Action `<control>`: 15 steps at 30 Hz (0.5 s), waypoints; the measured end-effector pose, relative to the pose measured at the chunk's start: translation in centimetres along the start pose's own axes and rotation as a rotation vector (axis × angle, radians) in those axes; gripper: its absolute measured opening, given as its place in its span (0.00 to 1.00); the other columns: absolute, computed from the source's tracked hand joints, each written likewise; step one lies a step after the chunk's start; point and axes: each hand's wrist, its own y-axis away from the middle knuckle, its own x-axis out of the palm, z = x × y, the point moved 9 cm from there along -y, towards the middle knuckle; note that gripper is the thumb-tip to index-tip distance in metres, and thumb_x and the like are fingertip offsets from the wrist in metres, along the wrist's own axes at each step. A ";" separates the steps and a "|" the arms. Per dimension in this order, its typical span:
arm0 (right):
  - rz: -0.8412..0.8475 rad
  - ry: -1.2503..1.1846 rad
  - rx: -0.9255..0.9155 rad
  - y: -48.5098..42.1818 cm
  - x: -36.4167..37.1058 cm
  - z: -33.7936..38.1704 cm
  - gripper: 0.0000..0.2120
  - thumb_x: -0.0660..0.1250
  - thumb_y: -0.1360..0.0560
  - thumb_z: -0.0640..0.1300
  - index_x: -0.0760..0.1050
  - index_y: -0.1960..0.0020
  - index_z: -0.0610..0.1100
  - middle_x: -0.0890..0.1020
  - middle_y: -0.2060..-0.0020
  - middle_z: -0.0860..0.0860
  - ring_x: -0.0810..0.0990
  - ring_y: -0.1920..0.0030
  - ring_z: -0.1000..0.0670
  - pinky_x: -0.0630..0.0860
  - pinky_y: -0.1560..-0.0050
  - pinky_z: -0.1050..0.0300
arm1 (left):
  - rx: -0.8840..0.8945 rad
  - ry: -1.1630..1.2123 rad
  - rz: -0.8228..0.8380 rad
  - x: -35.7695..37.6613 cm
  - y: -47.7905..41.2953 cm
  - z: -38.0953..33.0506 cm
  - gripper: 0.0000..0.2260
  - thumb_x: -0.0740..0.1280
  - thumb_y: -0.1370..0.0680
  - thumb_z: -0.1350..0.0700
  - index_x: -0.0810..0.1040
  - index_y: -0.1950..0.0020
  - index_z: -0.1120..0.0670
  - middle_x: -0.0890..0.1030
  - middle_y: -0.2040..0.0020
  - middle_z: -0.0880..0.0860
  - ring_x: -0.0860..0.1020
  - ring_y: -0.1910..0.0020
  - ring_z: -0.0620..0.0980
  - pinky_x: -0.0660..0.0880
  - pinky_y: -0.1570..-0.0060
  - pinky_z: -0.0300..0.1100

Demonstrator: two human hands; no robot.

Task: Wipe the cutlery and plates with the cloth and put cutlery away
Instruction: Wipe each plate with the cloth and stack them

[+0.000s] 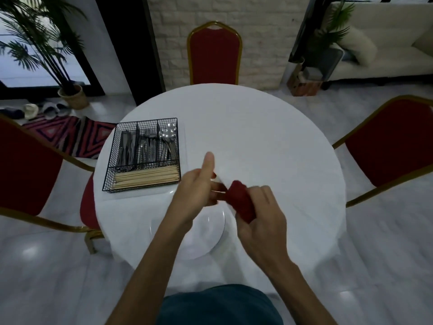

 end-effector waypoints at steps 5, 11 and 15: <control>0.044 0.068 -0.150 2.3 1.6 1.8 0.14 0.66 0.26 0.51 0.73 0.41 0.49 0.77 0.55 0.51 0.70 0.59 0.57 0.63 0.59 0.73 | -0.074 -0.073 -0.099 -1.2 -0.4 2.2 0.14 0.65 0.19 0.55 0.68 0.63 0.54 0.70 0.70 0.49 0.71 0.73 0.43 0.71 0.69 0.37; 0.354 0.066 -0.093 5.1 5.4 2.7 0.25 0.63 0.24 0.57 0.68 0.28 0.52 0.75 0.36 0.55 0.74 0.40 0.54 0.77 0.42 0.59 | -0.015 0.007 -0.202 -3.0 -0.3 2.2 0.11 0.62 0.25 0.45 0.78 0.55 0.52 0.80 0.56 0.54 0.79 0.56 0.53 0.76 0.46 0.60; 0.271 0.139 -0.178 4.5 5.2 4.1 0.25 0.62 0.22 0.51 0.72 0.27 0.46 0.77 0.35 0.51 0.73 0.37 0.51 0.73 0.39 0.55 | 0.045 0.010 -0.223 -3.1 -0.1 0.7 0.17 0.59 0.18 0.45 0.78 0.52 0.57 0.82 0.54 0.55 0.80 0.55 0.51 0.76 0.44 0.52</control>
